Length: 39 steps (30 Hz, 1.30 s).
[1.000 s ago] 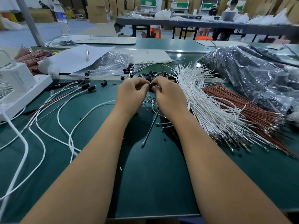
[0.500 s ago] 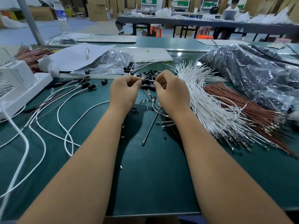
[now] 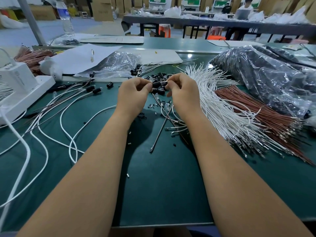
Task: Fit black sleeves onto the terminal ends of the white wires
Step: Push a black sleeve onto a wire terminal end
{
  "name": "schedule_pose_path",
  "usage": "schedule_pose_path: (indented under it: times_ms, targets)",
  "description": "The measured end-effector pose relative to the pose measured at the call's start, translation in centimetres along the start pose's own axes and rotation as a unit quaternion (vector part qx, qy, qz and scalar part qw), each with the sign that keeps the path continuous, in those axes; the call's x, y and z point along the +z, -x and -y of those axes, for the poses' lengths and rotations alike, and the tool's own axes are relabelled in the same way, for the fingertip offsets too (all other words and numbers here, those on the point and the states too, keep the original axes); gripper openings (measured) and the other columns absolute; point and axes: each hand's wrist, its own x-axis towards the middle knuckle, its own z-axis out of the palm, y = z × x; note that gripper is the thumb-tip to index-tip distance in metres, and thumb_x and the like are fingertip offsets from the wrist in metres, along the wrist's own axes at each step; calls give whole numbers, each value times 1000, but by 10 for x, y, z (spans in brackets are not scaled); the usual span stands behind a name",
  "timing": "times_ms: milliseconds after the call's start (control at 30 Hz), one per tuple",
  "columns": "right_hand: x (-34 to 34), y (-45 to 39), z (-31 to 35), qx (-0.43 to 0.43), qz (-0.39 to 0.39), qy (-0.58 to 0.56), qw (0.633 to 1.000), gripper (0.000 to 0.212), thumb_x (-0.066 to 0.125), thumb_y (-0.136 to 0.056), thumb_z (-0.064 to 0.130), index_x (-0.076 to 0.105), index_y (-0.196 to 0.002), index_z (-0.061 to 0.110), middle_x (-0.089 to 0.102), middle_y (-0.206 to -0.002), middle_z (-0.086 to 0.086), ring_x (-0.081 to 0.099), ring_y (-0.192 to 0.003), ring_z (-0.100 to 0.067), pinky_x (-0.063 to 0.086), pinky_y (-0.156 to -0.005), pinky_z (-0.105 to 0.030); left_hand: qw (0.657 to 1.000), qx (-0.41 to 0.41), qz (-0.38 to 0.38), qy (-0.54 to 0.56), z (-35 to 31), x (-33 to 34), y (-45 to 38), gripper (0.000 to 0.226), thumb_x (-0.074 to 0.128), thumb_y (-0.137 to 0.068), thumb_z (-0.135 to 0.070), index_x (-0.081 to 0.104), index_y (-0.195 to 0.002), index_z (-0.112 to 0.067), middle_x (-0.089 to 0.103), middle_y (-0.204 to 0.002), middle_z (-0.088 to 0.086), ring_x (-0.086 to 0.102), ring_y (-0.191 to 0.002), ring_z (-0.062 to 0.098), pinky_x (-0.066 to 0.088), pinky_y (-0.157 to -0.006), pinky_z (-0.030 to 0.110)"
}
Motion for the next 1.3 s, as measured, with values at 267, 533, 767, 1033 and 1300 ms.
schedule_pose_path:
  times_ms: [267,533,767,1033,1300]
  targets:
    - [-2,0,3,70,10,-172,983,17,52,-98,8,60,-85,16,65,-71,-1,60,-49,-3,45,-48,-14,1000,26,0,-9,-1,1,1,11,58,-95,-18,67,-94,-10,65,-75,-4,52,-60,-4,42,-62,15]
    - [0,2,4,45,8,-122,991,14,57,-95,6,60,-84,14,64,-72,-4,60,-54,-9,46,-51,-14,998,53,23,9,-4,4,3,6,60,-92,-11,64,-94,-15,68,-81,-1,63,-77,11,51,-74,20]
    - [4,3,0,-54,-16,19,998,8,58,-93,10,61,-87,15,62,-75,4,64,-72,-21,54,-71,-36,999,53,9,-6,-5,2,4,6,63,-89,-13,69,-93,-13,62,-71,-9,55,-64,2,43,-63,21]
    - [4,4,1,-91,-52,19,994,7,60,-91,8,67,-89,10,64,-78,5,63,-75,-15,52,-70,-29,999,49,3,0,-9,0,7,4,67,-88,-18,70,-87,-16,52,-56,-8,40,-45,0,33,-51,16]
    - [3,3,5,18,-9,-139,990,19,51,-95,1,65,-91,14,66,-82,-2,60,-67,-11,52,-63,-22,996,22,24,87,-13,-1,7,14,69,-87,-18,66,-77,-27,60,-68,21,46,-60,17,39,-59,26]
